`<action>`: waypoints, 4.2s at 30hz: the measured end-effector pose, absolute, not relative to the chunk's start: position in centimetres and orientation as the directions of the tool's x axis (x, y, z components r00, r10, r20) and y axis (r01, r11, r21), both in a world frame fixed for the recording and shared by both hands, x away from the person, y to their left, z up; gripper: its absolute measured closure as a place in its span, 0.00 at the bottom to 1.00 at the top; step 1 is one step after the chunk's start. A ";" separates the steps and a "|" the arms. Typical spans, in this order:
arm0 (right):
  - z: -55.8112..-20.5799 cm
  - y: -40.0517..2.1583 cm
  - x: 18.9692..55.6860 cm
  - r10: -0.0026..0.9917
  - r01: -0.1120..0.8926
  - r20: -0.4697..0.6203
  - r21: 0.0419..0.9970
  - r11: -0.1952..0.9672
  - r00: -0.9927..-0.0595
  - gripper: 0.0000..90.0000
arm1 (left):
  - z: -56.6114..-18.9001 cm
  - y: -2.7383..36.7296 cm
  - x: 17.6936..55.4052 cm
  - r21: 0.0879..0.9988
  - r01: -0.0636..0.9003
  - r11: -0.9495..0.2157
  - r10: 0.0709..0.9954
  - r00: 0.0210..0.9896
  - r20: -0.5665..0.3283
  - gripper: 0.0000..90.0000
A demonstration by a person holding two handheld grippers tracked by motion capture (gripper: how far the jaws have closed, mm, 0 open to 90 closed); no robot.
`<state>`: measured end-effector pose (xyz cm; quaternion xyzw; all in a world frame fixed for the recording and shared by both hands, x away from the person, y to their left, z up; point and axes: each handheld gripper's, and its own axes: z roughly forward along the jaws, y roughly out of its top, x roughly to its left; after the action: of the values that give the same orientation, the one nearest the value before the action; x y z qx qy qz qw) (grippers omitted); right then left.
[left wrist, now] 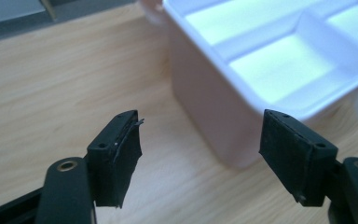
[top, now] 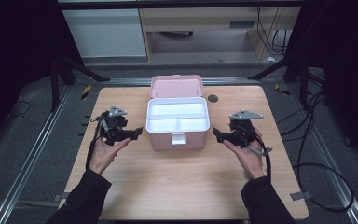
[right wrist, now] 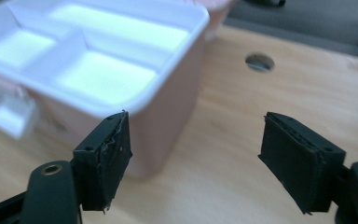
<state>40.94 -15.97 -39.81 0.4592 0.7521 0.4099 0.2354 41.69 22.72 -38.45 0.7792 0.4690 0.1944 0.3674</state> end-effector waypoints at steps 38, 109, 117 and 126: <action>-40.9 -10.9 42.5 0.838 0.491 -0.020 0.803 0.338 -0.545 0.67 | -40.2 20.5 43.3 0.728 0.591 -0.346 0.850 0.527 -0.024 0.67; -37.6 -8.4 53.1 0.166 0.123 -0.081 0.387 0.914 -0.983 0.92 | -37.8 18.1 52.1 0.396 0.199 -0.897 0.258 0.961 0.099 0.88; -37.8 -7.8 53.6 0.149 0.121 -0.054 0.353 0.928 -0.987 0.94 | -37.5 17.7 52.6 0.343 0.176 -0.923 0.217 0.973 0.082 0.91; -37.4 -7.7 53.8 0.115 0.098 -0.028 0.348 0.932 -0.993 0.97 | -37.2 18.3 53.0 0.376 0.162 -0.912 0.195 0.980 0.050 0.93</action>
<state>53.81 -7.72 -37.45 0.0542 0.9826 0.1759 0.0237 52.98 18.25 -37.25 0.9769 0.0914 0.0432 0.1882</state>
